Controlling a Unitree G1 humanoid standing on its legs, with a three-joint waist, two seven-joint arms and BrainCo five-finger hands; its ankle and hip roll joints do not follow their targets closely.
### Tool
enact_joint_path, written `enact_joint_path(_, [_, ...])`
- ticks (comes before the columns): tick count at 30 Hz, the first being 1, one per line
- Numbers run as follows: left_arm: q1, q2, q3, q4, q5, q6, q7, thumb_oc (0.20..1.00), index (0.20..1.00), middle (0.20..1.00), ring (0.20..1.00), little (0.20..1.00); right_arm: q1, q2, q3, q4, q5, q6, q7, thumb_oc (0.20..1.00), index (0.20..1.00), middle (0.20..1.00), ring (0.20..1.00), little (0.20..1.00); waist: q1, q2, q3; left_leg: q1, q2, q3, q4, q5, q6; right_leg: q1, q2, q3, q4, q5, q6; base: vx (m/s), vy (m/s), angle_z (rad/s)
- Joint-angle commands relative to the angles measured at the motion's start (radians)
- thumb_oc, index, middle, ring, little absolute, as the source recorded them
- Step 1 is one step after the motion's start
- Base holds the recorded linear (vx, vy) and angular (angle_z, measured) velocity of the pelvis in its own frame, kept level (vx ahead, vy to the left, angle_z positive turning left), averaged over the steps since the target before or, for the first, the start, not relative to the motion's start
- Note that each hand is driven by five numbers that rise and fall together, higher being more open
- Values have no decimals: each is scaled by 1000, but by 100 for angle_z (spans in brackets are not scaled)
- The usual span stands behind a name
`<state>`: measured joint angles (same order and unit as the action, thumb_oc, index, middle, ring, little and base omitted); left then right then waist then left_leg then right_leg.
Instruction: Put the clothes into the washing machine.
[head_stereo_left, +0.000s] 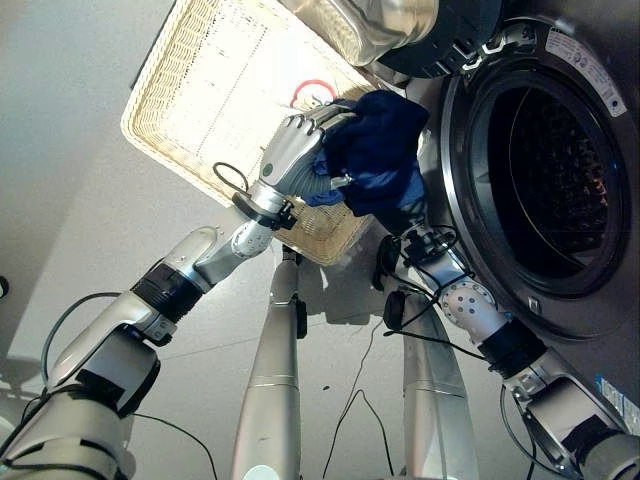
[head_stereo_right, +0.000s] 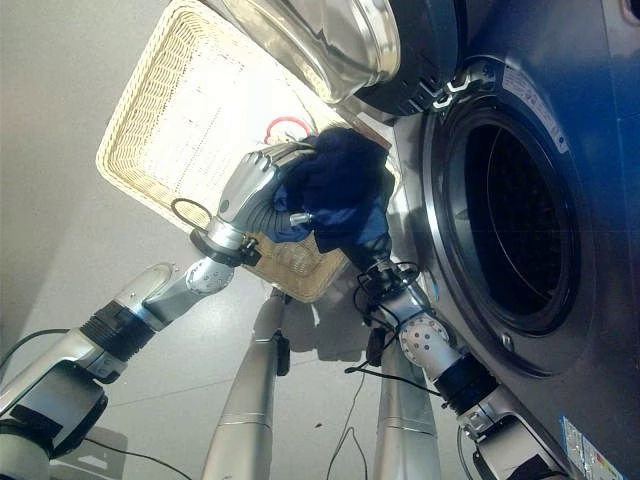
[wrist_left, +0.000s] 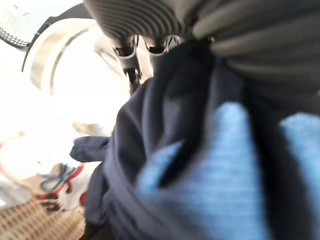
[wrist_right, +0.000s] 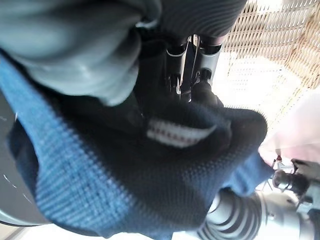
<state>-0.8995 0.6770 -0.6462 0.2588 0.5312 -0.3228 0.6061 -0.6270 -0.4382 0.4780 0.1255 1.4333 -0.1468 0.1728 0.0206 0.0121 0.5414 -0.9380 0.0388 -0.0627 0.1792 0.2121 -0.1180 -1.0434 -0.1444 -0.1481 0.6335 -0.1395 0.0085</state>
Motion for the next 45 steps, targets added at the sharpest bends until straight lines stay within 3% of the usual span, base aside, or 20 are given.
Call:
enact_joint_path(1, [24, -23, 32, -14, 62, 49, 110, 1000, 1000, 1000, 1000, 1000, -40, 47, -34, -129, -10, -44, 65, 200, 200, 200, 200, 200, 11, 0, -21, -11, -58, 34, 116, -112, 25, 44, 17, -28, -262, 238, 142, 0, 0, 0])
enact_joint_path(6, [56, -43, 74, 2, 66, 114, 227, 1000, 1000, 1000, 1000, 1000, -40, 57, -44, -124, -14, -49, 55, 200, 200, 200, 200, 200, 16, 2, -21, -9, -60, 30, 114, -109, 23, 47, 16, -30, -263, 237, 141, 0, 0, 0])
enact_joint_path(10, [91, -67, 118, 5, 57, 125, 296, 1000, 1000, 1000, 1000, 1000, -36, 66, -54, -118, -35, -60, 40, 200, 200, 200, 200, 200, 21, 3, -21, -11, -60, 30, 115, -108, 23, 47, 14, -34, -259, 234, 140, 0, 0, 0])
enact_joint_path(20, [157, -141, 234, 25, -54, 31, 397, 1000, 1000, 1000, 1000, 1000, -33, 78, -102, -69, -53, -66, -21, 200, 200, 200, 200, 200, 29, 0, -21, -13, -61, 27, 111, -103, 21, 45, 18, -36, -254, 232, 137, 0, 0, 0])
enact_joint_path(29, [126, -149, 298, 105, -49, 5, 497, 1000, 1000, 1000, 1000, 1000, -36, 43, -165, 93, 9, -74, -62, 200, 200, 200, 200, 200, 19, 0, -21, -19, -58, 35, 119, -103, 15, 38, 25, -28, -244, 230, 134, 0, 11, 0])
enact_joint_path(33, [90, -139, 292, 158, -37, 11, 513, 1000, 1000, 1000, 1000, 1000, -42, 14, -194, 190, 37, -92, -49, 200, 200, 200, 200, 200, 10, -1, -21, -22, -53, 42, 120, -103, 11, 35, 32, -21, -244, 230, 133, -4, 40, -1])
enact_joint_path(39, [-13, -106, 225, 310, 13, 51, 514, 1000, 1000, 1000, 1000, 1000, -85, -31, -259, 425, 199, -124, -75, 200, 200, 200, 200, 200, -8, -9, -21, -24, -38, 62, 120, -106, 1, 32, 46, -9, -246, 231, 133, -10, 53, -6])
enact_joint_path(40, [-55, -89, 185, 377, 34, 61, 505, 1000, 1000, 1000, 1000, 1000, -111, -60, -293, 521, 293, -164, -114, 200, 200, 200, 200, 200, -15, -11, -21, -25, -32, 69, 122, -108, -3, 32, 50, -5, -248, 232, 132, -9, 69, -5])
enact_joint_path(44, [-148, -65, 108, 519, 61, 60, 474, 1000, 1000, 1000, 1000, 1000, -201, -152, -391, 773, 388, -194, -187, 200, 200, 200, 200, 200, -27, -11, -21, -24, -22, 78, 130, -119, -9, 33, 59, 8, -251, 233, 133, 3, 65, -8])
enact_joint_path(45, [-194, -50, 38, 591, 40, 79, 458, 1000, 1000, 1000, 1000, 1000, -286, -246, -436, 933, 426, -283, -270, 200, 200, 200, 200, 200, -32, -11, -21, -29, -13, 82, 138, -130, -9, 30, 64, 16, -251, 234, 134, 11, 52, -25])
